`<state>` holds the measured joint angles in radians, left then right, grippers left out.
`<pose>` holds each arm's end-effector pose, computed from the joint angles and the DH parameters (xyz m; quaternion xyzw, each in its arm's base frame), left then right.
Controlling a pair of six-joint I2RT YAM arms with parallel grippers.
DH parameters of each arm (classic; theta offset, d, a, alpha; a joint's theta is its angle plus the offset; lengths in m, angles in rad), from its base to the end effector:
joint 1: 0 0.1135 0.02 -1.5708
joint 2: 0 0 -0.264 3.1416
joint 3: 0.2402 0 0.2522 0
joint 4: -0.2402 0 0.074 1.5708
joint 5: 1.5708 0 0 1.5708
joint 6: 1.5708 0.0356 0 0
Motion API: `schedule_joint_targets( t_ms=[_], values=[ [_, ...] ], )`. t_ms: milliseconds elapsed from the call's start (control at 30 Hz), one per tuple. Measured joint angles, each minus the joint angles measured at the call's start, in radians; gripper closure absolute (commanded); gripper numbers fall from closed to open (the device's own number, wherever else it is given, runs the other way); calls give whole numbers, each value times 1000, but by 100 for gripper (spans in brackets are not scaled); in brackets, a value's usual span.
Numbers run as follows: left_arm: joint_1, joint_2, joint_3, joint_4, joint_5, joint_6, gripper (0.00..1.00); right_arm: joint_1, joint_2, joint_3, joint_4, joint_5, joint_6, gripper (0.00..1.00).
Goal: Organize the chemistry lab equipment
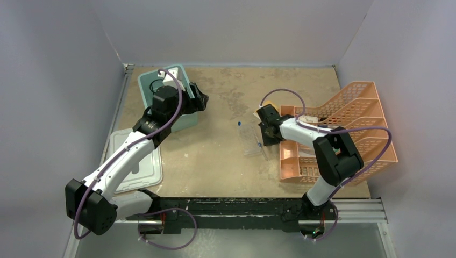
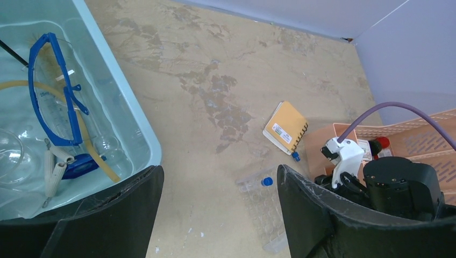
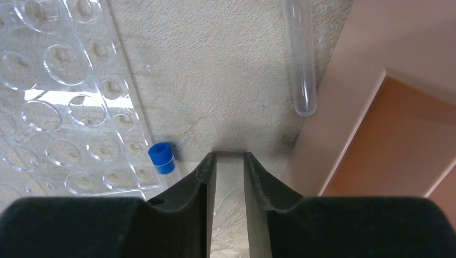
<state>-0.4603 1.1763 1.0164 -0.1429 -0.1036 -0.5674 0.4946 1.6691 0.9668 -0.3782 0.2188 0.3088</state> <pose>0.2474 -0.1186 0.3448 -0.0737 0.8018 -0.2545 0.5357 0.2878 0.1465 0.1678 -0.0631 0.9626 -0.0032 0.2635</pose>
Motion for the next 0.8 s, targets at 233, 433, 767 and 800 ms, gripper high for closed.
schedule_joint_targets(
  t_ms=[233,433,767,800],
  values=[
    [0,0,0,0,-2,-2,24,-5,-7,24,-27,-11,6,62],
    [0,0,0,0,-5,-5,24,-5,-85,24,-76,-66,46,55],
    [0,0,0,-1,-5,-16,24,-5,-159,-77,-94,-138,59,58],
    [0,0,0,-1,-5,-16,24,-5,-159,-85,-96,-142,59,58]
  ],
)
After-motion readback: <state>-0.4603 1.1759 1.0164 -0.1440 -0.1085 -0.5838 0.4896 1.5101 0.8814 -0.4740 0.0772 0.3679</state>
